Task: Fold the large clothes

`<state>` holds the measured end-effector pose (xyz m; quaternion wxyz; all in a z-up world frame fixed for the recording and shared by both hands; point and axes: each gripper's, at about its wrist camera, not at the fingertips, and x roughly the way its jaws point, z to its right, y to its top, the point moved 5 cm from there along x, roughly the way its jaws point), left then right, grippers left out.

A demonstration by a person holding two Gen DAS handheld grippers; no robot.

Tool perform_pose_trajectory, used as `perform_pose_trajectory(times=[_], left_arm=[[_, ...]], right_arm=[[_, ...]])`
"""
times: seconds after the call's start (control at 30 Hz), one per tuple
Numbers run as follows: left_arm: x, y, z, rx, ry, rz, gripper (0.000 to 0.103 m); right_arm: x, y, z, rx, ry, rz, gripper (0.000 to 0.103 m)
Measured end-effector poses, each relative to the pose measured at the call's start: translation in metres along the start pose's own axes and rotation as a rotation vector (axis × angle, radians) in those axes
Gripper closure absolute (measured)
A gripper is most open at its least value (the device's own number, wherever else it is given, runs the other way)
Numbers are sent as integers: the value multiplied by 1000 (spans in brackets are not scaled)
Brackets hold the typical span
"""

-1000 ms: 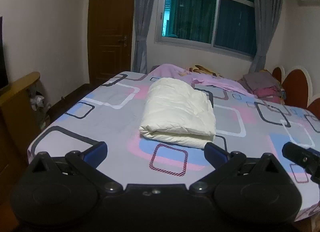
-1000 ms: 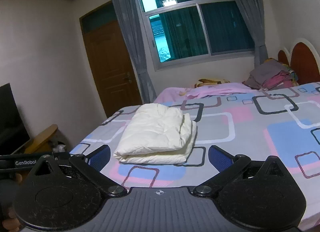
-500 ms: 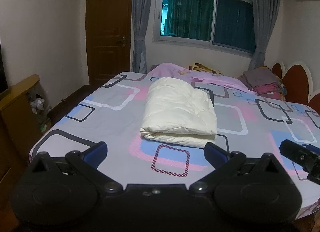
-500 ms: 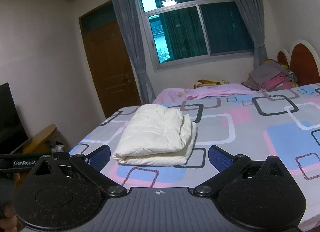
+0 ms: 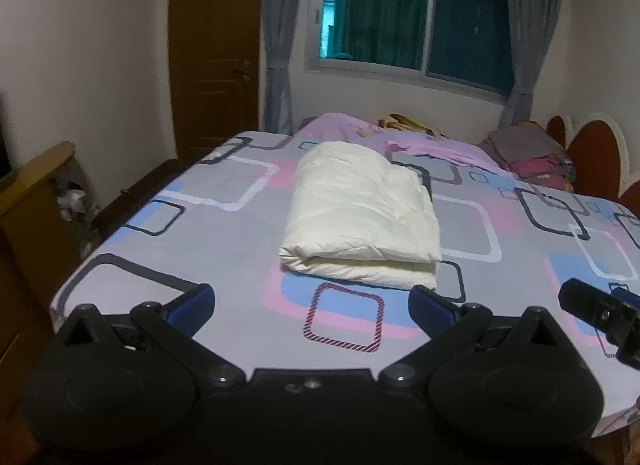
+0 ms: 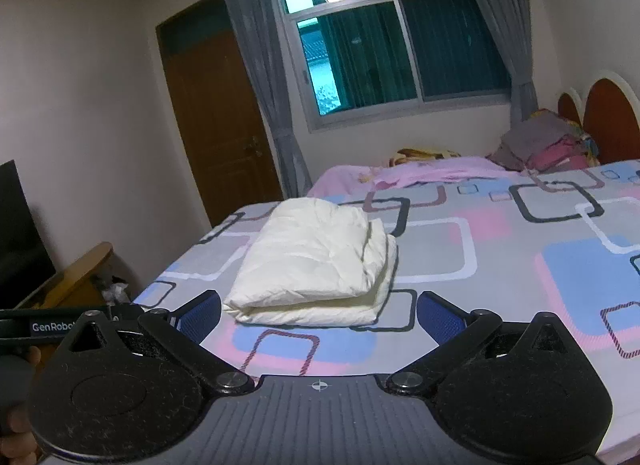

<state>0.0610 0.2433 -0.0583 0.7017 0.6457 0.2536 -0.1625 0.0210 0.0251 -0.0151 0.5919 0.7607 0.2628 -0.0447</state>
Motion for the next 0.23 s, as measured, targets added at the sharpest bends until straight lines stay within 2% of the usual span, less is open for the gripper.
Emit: perform_pose_trajectory(times=[0.1, 0.23], left_arm=[[11, 1, 2, 17, 8, -1, 4], [33, 8, 1, 11, -1, -36, 0]], right_arm=[[10, -1, 8, 11, -12, -15, 0], [26, -2, 22, 27, -34, -31, 0]])
